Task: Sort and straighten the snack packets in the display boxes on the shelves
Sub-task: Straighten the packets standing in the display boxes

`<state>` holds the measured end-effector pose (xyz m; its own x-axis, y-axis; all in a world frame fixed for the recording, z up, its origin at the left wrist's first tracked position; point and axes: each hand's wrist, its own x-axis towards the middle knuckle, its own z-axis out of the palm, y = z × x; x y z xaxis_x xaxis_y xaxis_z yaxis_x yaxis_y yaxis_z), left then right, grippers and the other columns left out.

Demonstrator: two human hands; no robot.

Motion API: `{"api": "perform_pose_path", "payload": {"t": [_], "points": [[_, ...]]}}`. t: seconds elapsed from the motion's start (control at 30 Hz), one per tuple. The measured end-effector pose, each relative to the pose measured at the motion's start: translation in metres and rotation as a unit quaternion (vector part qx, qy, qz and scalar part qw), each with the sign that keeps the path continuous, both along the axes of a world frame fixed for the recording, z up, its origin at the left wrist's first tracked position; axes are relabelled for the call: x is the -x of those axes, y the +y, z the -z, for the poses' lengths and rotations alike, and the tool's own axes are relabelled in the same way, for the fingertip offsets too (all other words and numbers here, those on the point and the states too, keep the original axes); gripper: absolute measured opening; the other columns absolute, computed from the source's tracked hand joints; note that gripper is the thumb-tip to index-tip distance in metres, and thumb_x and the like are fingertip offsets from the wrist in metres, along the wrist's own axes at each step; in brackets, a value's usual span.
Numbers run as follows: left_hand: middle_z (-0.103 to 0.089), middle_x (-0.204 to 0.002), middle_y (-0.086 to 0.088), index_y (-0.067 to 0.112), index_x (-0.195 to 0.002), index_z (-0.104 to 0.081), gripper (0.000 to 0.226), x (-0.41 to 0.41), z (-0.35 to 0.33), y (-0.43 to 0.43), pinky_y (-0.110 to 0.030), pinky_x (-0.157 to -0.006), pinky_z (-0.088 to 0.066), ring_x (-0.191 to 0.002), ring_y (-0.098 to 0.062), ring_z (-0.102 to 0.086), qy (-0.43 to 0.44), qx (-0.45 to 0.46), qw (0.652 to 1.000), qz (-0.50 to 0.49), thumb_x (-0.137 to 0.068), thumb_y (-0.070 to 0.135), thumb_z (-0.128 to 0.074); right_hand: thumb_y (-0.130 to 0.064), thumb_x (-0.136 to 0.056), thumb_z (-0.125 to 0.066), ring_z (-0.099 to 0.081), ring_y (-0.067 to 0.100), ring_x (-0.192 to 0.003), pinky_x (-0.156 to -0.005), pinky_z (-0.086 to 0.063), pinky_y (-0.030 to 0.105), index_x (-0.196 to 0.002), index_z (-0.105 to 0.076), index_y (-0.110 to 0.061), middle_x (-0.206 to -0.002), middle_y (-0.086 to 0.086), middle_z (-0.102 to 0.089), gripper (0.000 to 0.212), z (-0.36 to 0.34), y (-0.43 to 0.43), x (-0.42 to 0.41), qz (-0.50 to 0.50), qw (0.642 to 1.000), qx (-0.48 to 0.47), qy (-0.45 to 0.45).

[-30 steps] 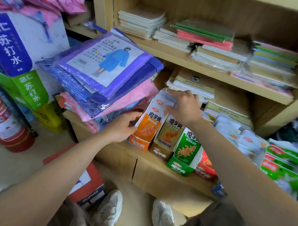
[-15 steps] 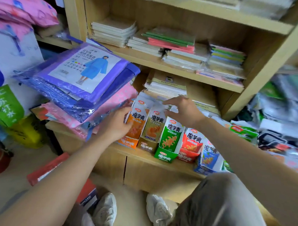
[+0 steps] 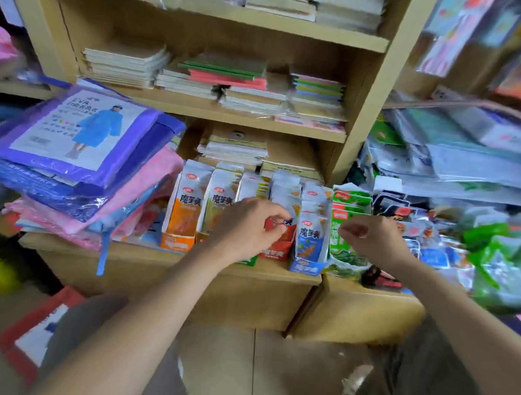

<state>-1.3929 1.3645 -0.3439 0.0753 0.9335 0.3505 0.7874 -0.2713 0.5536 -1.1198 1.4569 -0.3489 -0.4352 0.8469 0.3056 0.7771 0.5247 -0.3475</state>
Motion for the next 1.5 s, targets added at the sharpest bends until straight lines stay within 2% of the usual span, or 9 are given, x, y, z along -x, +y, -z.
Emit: {"api": "perform_pose_path", "payload": {"t": [0.17, 0.37, 0.5, 0.73, 0.9, 1.13, 1.3, 1.43, 1.5], "points": [[-0.068, -0.125, 0.009, 0.028, -0.123, -0.070, 0.029, -0.046, 0.005, 0.036, -0.030, -0.101, -0.042, -0.120, -0.013, -0.057, 0.051, -0.022, 0.998, 0.004, -0.095, 0.032, -0.065, -0.009, -0.082, -0.078, -0.065, 0.019, -0.081, -0.073, -0.056, 0.036, -0.088, -0.077, -0.014, -0.087, 0.001, -0.074, 0.008, 0.018, 0.024, -0.025, 0.004, 0.998, -0.065, 0.009], [-0.054, -0.144, 0.006, 0.027, -0.141, -0.055, 0.046, -0.077, 0.026, 0.108, -0.042, -0.110, -0.029, -0.134, -0.022, -0.040, 0.252, -0.003, 0.968, -0.001, -0.096, 0.040, -0.057, -0.033, -0.079, -0.080, -0.051, 0.034, -0.129, -0.101, -0.042, 0.053, -0.135, -0.061, -0.016, -0.140, 0.009, -0.058, 0.061, 0.052, 0.059, -0.038, 0.007, 0.990, -0.097, -0.103], [-0.047, -0.149, 0.006, 0.026, -0.142, -0.051, 0.048, -0.081, 0.047, 0.134, -0.047, -0.113, -0.010, -0.143, -0.027, -0.026, 0.326, 0.024, 0.945, 0.005, -0.096, 0.040, -0.056, -0.046, -0.076, -0.080, -0.054, 0.029, -0.129, -0.101, -0.043, 0.048, -0.138, -0.058, -0.017, -0.138, 0.006, -0.061, 0.072, 0.060, 0.070, -0.043, -0.006, 0.986, -0.096, -0.135], [-0.064, -0.117, 0.013, 0.033, -0.135, -0.052, 0.050, -0.075, 0.051, 0.157, -0.042, -0.092, -0.020, -0.122, -0.021, -0.039, 0.288, 0.000, 0.958, 0.010, -0.088, 0.042, -0.067, -0.042, -0.081, -0.076, -0.055, 0.026, -0.127, -0.101, -0.041, 0.045, -0.133, -0.062, -0.019, -0.136, 0.003, -0.062, 0.059, 0.074, 0.070, -0.046, 0.012, 0.990, -0.105, -0.090], [-0.069, -0.114, 0.013, 0.033, -0.110, -0.063, 0.026, -0.074, 0.050, 0.157, -0.039, -0.095, -0.019, -0.118, -0.017, -0.047, 0.278, -0.030, 0.960, 0.011, -0.086, 0.040, -0.072, -0.040, -0.081, -0.077, -0.059, 0.027, -0.119, -0.098, -0.044, 0.047, -0.126, -0.067, -0.019, -0.128, 0.001, -0.067, 0.051, 0.074, 0.066, -0.038, 0.038, 0.991, -0.117, -0.041], [-0.068, -0.115, 0.003, 0.028, -0.124, -0.066, 0.041, -0.083, 0.054, 0.147, -0.045, -0.098, -0.019, -0.122, -0.022, -0.045, 0.377, -0.018, 0.926, -0.015, -0.089, 0.049, -0.066, -0.041, -0.079, -0.078, -0.059, 0.030, -0.114, -0.093, -0.045, 0.047, -0.124, -0.067, -0.019, -0.122, 0.003, -0.068, 0.052, 0.074, 0.070, -0.037, 0.029, 0.990, -0.129, -0.046], [-0.058, -0.114, 0.002, 0.033, -0.100, -0.072, 0.022, -0.084, 0.046, 0.137, -0.039, -0.100, -0.016, -0.119, -0.024, -0.035, 0.281, 0.003, 0.960, -0.001, -0.082, 0.045, -0.078, -0.047, -0.077, -0.077, -0.058, 0.031, -0.113, -0.092, -0.042, 0.046, -0.122, -0.067, -0.019, -0.122, 0.004, -0.066, 0.054, 0.077, 0.071, -0.037, 0.017, 0.985, -0.155, -0.073], [-0.061, -0.089, 0.017, 0.040, -0.090, -0.075, 0.021, -0.073, 0.043, 0.109, -0.038, -0.093, -0.036, -0.095, -0.013, -0.046, 0.214, 0.022, 0.973, 0.078, -0.078, 0.057, -0.074, -0.039, -0.082, -0.070, -0.054, 0.033, -0.120, -0.099, -0.040, 0.049, -0.120, -0.066, -0.016, -0.128, 0.006, -0.063, 0.045, 0.074, 0.067, -0.029, -0.003, 0.976, -0.205, -0.067], [-0.069, -0.082, 0.019, 0.037, -0.092, -0.078, 0.017, -0.071, 0.047, 0.095, -0.037, -0.082, -0.051, -0.081, -0.009, -0.059, 0.193, 0.033, 0.975, 0.109, -0.077, 0.045, -0.081, -0.038, -0.083, -0.070, -0.055, 0.031, -0.119, -0.098, -0.040, 0.046, -0.120, -0.065, -0.015, -0.127, 0.005, -0.063, 0.044, 0.075, 0.063, -0.024, -0.028, 0.976, -0.208, -0.057]]}}
